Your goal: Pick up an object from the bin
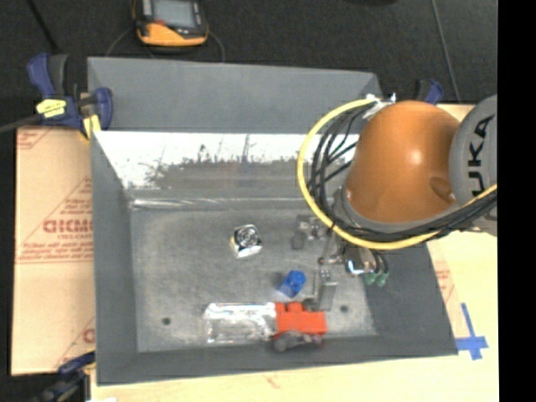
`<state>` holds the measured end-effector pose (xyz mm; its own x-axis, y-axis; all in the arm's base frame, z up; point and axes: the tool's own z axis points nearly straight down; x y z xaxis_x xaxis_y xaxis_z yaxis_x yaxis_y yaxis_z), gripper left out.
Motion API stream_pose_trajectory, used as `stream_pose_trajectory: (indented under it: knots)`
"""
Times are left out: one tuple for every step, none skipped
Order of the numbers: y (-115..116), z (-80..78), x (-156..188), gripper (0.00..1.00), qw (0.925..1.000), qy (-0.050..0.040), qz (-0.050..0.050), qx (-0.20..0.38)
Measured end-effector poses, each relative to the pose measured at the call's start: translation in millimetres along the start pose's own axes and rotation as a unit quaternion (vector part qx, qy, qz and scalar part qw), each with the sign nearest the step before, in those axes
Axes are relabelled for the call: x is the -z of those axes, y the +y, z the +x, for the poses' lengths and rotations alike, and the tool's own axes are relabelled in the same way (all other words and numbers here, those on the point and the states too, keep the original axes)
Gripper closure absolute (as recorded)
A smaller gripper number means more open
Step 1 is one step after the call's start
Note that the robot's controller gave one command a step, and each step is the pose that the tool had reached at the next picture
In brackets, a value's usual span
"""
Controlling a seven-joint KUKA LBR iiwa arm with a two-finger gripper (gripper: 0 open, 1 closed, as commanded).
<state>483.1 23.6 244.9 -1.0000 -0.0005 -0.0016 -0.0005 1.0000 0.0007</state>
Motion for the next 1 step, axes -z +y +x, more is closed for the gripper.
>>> stream_pose_trajectory:
  knots:
    - [-54.6, -20.3, -138.8, 0.0, 0.9977, 0.0024, 0.001, 0.068]
